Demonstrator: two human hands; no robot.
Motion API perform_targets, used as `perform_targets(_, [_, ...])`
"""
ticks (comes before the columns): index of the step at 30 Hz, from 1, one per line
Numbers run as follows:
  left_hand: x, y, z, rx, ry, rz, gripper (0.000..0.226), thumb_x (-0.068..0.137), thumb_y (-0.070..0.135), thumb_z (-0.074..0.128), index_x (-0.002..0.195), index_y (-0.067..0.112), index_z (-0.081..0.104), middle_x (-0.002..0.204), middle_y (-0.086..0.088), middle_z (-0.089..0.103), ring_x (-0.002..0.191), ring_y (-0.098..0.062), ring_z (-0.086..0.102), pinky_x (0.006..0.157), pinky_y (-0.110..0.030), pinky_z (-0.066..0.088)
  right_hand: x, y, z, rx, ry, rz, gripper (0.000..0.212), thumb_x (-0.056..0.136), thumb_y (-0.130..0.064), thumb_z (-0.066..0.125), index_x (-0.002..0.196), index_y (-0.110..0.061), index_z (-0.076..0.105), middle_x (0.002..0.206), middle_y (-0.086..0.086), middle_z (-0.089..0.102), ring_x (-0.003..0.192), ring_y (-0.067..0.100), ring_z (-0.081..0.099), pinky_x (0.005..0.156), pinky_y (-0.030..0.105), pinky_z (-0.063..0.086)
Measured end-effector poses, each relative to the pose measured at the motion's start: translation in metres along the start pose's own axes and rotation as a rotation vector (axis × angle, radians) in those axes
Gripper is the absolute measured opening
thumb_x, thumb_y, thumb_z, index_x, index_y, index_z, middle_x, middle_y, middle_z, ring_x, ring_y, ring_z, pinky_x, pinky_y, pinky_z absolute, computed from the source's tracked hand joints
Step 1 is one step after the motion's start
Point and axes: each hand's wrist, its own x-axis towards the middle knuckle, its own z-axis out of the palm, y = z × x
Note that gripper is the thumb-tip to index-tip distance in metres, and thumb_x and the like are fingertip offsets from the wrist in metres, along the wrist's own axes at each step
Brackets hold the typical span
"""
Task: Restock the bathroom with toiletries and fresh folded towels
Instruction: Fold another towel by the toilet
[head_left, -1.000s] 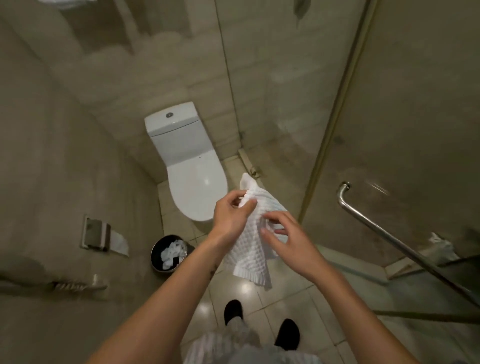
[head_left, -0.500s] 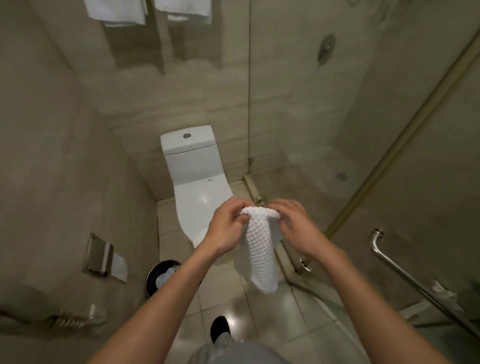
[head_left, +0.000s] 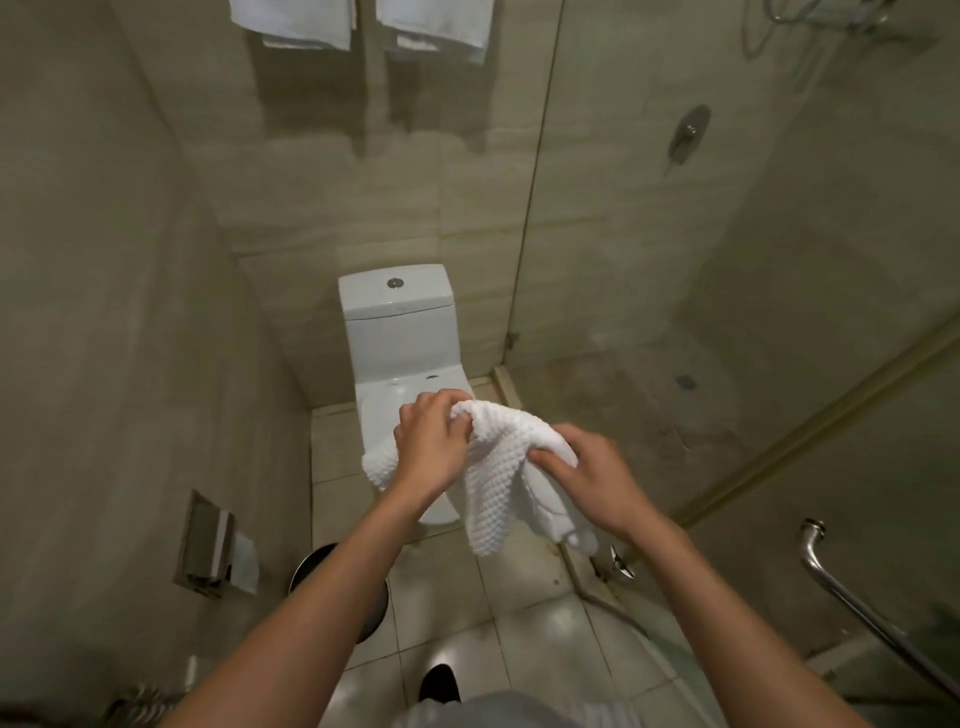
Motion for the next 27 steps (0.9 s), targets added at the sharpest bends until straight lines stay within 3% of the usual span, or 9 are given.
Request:
perform_targets(5, [-0.003,-0.012,0.012,-0.040,-0.090,-0.159,0.036,0.094,0.033,0.059,0.126,0.021,0.049,0.127,-0.001,0.038,0.122,-0.019,0.037,0.107,-0.040,0.036,0.031,-0.014,0.015,0.032,0.014,-0.026,0.005,0.091,-0.023,0.067,0.092,-0.027,0.068,0.083,-0.013,0.070,0.076,-0.008,0.061,0.065,0.013,0.042])
perform_targets(7, [-0.006,-0.010,0.013,-0.212,-0.098,-0.161,0.024,0.093,0.028,0.060,0.114,0.020,0.050,0.121,0.002,0.039,0.105,-0.011,0.050,0.095,-0.031,0.047,0.042,-0.014,0.017,0.032,0.020,0.002,0.003,0.091,-0.023,0.066,0.092,-0.022,0.069,0.083,-0.010,0.070,0.074,-0.005,0.060,0.064,0.015,0.043])
perform_targets(10, [-0.013,0.000,0.012,-0.306,-0.095,-0.078,0.012,0.089,0.015,0.056,0.099,0.022,0.054,0.112,0.001,0.051,0.095,-0.009,0.055,0.082,-0.017,0.045,0.057,-0.014,0.015,0.061,0.018,0.065,0.014,0.093,-0.022,0.064,0.089,-0.010,0.069,0.081,0.002,0.071,0.069,0.007,0.059,0.061,0.023,0.044])
perform_targets(13, [-0.023,0.007,0.014,-0.315,-0.214,0.005,0.032,0.073,0.020,0.055,0.104,0.029,0.057,0.110,0.008,0.049,0.108,-0.012,0.048,0.094,-0.022,0.043,0.067,-0.014,0.010,0.158,0.002,0.152,0.018,0.092,-0.018,0.061,0.085,-0.003,0.067,0.075,0.010,0.068,0.065,0.011,0.054,0.057,0.028,0.042])
perform_targets(16, [-0.027,0.011,0.020,-0.227,-0.369,0.054,0.063,0.076,0.031,0.061,0.135,0.029,0.041,0.127,0.009,0.036,0.121,-0.010,0.037,0.104,-0.024,0.036,0.076,-0.013,0.004,0.259,0.017,0.237,0.014,0.089,-0.012,0.058,0.082,-0.003,0.067,0.069,0.007,0.064,0.061,0.013,0.054,0.053,0.025,0.042])
perform_targets(20, [-0.023,0.013,0.038,-0.164,-0.273,0.050,0.090,0.073,0.045,0.079,0.144,0.031,0.026,0.136,0.011,0.028,0.127,-0.011,0.032,0.107,-0.029,0.036,0.089,-0.009,0.000,0.325,0.005,0.284,0.016,0.086,-0.010,0.060,0.071,-0.005,0.062,0.061,0.003,0.054,0.057,0.015,0.049,0.051,0.024,0.036])
perform_targets(23, [-0.014,0.016,0.049,-0.091,-0.161,0.093,0.071,0.079,0.037,0.072,0.136,0.030,0.031,0.130,0.010,0.034,0.120,-0.015,0.042,0.099,-0.033,0.045,0.097,-0.007,-0.003,0.344,-0.016,0.276,0.017,0.083,-0.011,0.060,0.081,0.005,0.064,0.067,0.009,0.059,0.063,0.017,0.054,0.056,0.029,0.039])
perform_targets(27, [-0.004,0.025,0.046,-0.138,-0.032,0.144,0.015,0.088,0.023,0.060,0.093,0.028,0.048,0.094,0.010,0.055,0.082,-0.008,0.053,0.069,-0.031,0.049,0.106,0.001,-0.013,0.414,-0.007,0.284,0.019,0.085,-0.012,0.060,0.092,0.004,0.068,0.086,0.021,0.071,0.074,0.023,0.067,0.065,0.036,0.051])
